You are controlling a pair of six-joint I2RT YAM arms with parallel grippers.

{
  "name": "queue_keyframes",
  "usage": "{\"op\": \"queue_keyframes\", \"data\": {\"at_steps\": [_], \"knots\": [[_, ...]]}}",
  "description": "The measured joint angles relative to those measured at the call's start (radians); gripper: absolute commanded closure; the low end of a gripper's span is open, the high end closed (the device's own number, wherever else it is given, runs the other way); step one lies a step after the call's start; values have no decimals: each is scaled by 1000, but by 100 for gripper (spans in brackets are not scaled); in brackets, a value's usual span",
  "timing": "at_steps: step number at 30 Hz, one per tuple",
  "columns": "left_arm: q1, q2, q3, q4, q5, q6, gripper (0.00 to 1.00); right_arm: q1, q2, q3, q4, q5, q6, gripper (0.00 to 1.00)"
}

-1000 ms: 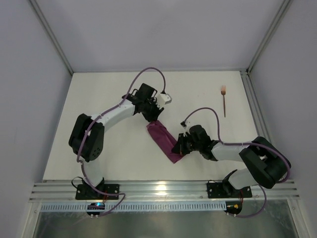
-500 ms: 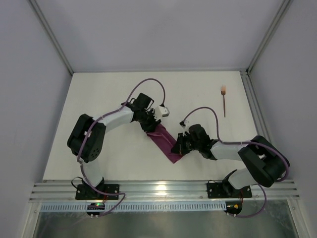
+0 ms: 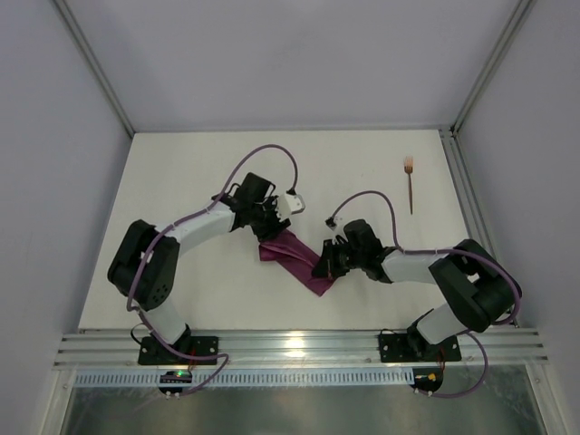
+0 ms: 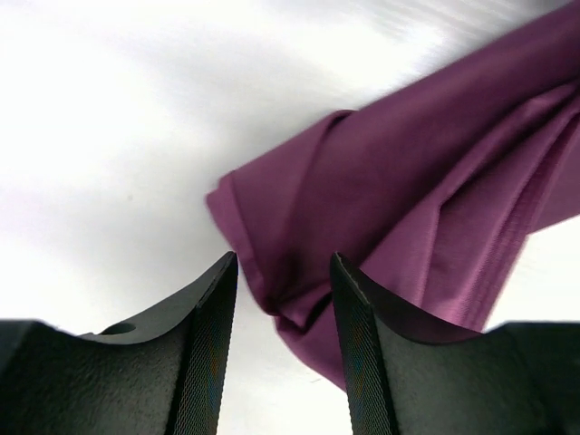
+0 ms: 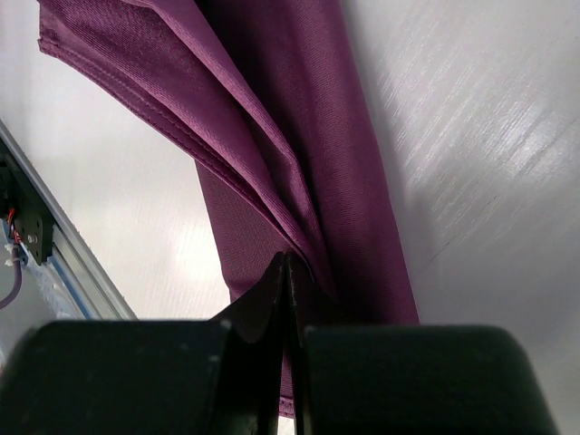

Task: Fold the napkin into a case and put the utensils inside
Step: Pick up the top corner of the smaller rectangle folded napkin from the center of the board.

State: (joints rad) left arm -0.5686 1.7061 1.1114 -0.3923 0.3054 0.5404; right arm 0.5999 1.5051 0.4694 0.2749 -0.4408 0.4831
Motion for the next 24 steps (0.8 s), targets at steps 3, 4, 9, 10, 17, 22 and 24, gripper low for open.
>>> {"op": "queue_keyframes", "data": {"at_steps": [3,4,9,10,17,22,24], "knots": [[-6,3,0,29,-44,31,51,-4,6,5,-3,-12,-6,96],[-10,6,0,36,-50,46,51,-6,8,7,-4,-16,-7,96],[-32,64,2,37,-52,124,48,-11,14,11,-5,-29,-10,96],[-34,73,2,35,-53,131,48,-13,14,11,-5,-30,-10,96],[-35,113,3,65,-115,140,93,-29,20,15,-13,-51,-13,96],[-35,113,3,53,-106,137,100,-66,20,19,-32,-72,-14,96],[-34,113,5,34,-95,132,100,-81,20,25,-48,-76,-14,96]]}}
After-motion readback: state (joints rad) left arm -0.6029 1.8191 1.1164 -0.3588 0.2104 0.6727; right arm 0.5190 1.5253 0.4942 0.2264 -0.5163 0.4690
